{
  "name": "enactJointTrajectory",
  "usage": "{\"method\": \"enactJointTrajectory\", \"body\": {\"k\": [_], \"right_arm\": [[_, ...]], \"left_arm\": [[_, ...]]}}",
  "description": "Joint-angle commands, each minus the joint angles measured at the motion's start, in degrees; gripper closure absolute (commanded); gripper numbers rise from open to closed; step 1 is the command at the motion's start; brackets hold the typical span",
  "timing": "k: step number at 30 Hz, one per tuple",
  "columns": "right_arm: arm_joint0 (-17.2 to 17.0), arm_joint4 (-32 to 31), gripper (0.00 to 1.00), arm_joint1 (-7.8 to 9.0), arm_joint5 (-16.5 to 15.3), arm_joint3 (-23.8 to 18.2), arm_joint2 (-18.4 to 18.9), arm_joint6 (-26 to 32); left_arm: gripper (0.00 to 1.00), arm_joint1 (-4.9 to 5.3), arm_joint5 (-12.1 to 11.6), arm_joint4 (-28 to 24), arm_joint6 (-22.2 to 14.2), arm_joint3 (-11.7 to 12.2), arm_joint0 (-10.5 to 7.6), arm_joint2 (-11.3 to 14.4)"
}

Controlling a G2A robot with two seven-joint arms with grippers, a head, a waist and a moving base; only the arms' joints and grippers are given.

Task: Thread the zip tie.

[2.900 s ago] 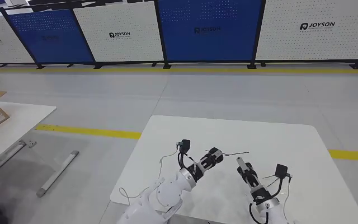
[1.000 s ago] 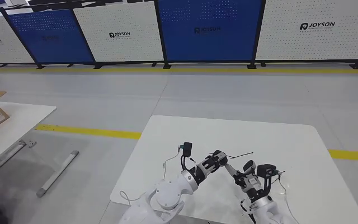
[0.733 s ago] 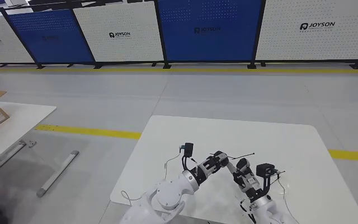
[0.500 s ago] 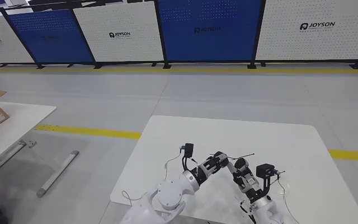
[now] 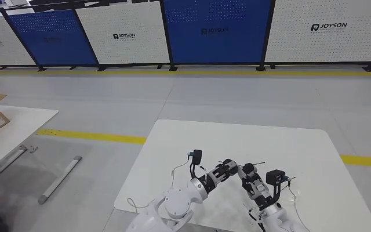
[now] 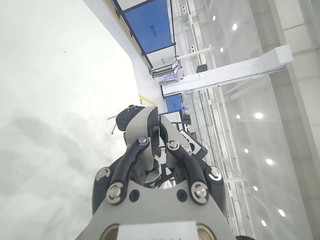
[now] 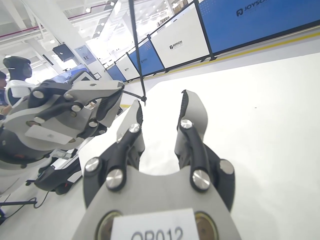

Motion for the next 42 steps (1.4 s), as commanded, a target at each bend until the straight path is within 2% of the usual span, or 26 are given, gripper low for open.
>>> {"method": "enactJointTrajectory", "body": {"k": [1, 7, 10, 13, 26, 29, 36, 42], "right_arm": [[0.0, -0.1, 0.69, -0.01, 0.0, 0.0, 0.0, -0.1], [-0.1, -0.6, 0.71, -0.02, 0.0, -0.2, -0.1, -0.2], [-0.2, -0.9, 0.8, -0.01, 0.0, -0.3, -0.1, -0.1], [-0.2, -1.0, 0.82, -0.01, -0.1, -0.3, -0.2, -0.1], [-0.5, -1.4, 0.79, -0.02, 0.0, -0.5, -0.2, -0.3], [-0.6, -1.5, 0.82, -0.01, 0.0, -0.6, -0.2, -0.4], [-0.5, -1.3, 1.0, -0.05, 0.3, -0.6, -0.2, -0.2], [-0.4, -1.0, 1.0, -0.09, 0.4, -0.7, -0.2, 0.0]], "left_arm": [[1.0, -0.03, 0.0, 0.3, 0.0, 0.0, 0.02, 0.2], [1.0, -0.09, 0.0, 0.9, 0.2, 0.0, 0.07, 0.5], [1.0, -0.13, 0.0, 1.1, 0.2, 0.0, 0.02, 0.6], [1.0, -0.17, 0.1, 1.3, 0.4, 0.1, -0.02, 0.7], [1.0, -0.39, 0.4, 1.2, 1.5, 0.7, -0.24, 0.5], [1.0, -0.41, 0.4, 1.3, 1.4, 0.7, -0.21, 0.6], [1.0, -0.44, 0.5, 1.8, 1.2, 0.6, -0.15, 0.6], [1.0, -0.47, 0.3, 2.0, 1.0, 0.4, -0.07, 0.7]]}}
